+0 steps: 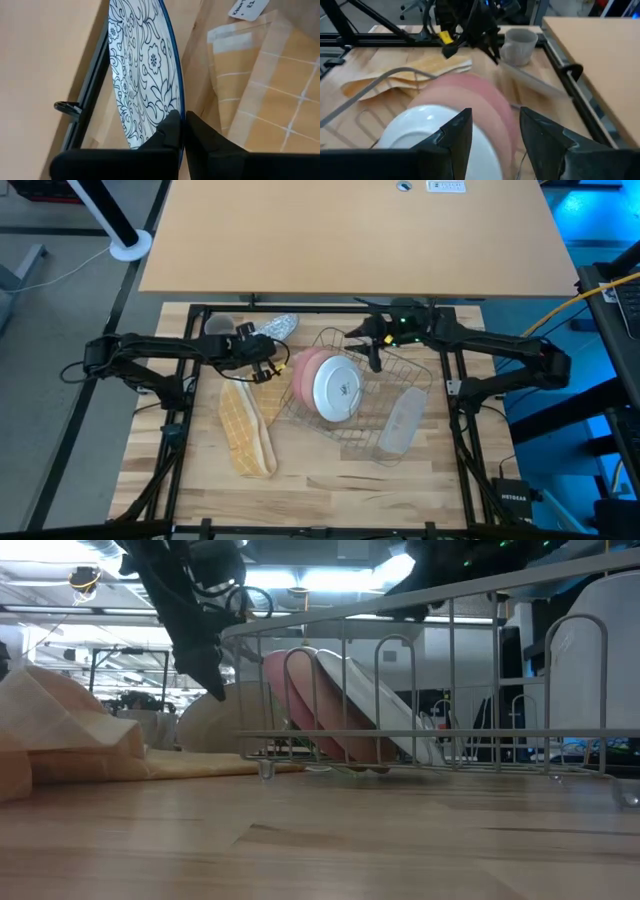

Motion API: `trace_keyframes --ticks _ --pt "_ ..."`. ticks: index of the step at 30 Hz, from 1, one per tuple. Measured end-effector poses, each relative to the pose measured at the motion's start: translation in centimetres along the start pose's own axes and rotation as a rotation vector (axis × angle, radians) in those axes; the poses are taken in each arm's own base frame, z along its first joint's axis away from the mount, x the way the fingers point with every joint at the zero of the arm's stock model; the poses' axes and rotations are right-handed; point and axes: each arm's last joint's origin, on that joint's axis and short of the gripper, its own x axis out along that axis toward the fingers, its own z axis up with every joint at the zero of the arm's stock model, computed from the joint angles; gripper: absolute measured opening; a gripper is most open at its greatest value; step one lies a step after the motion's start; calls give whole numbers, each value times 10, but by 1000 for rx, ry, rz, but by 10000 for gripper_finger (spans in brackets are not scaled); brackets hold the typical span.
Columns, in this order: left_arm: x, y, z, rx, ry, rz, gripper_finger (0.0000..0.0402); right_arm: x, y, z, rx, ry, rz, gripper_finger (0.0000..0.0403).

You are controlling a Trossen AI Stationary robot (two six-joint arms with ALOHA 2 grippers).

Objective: Sort dishes
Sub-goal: Put the blue patterned white plate into the dish rack

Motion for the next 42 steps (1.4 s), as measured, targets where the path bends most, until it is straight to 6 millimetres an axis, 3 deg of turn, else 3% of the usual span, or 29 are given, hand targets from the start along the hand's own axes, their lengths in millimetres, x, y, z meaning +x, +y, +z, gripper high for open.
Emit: trace_keyframes --ticks 10,14,28,32,42 --pt "-29 7 0 -69 -111 -17 0 51 -16 -23 -91 40 -41 169" --pt "-46 9 -3 -91 -169 -33 0 61 -22 -19 -120 62 -98 169" --pt "-93 3 -10 -39 -362 -114 0 64 -30 25 -244 -143 -88 169" --pt "-103 -3 -12 -16 -407 -149 0 63 -30 29 -320 -154 -83 169" --pt "-117 -16 -10 37 -498 -203 0 63 -24 30 -361 -222 131 169"
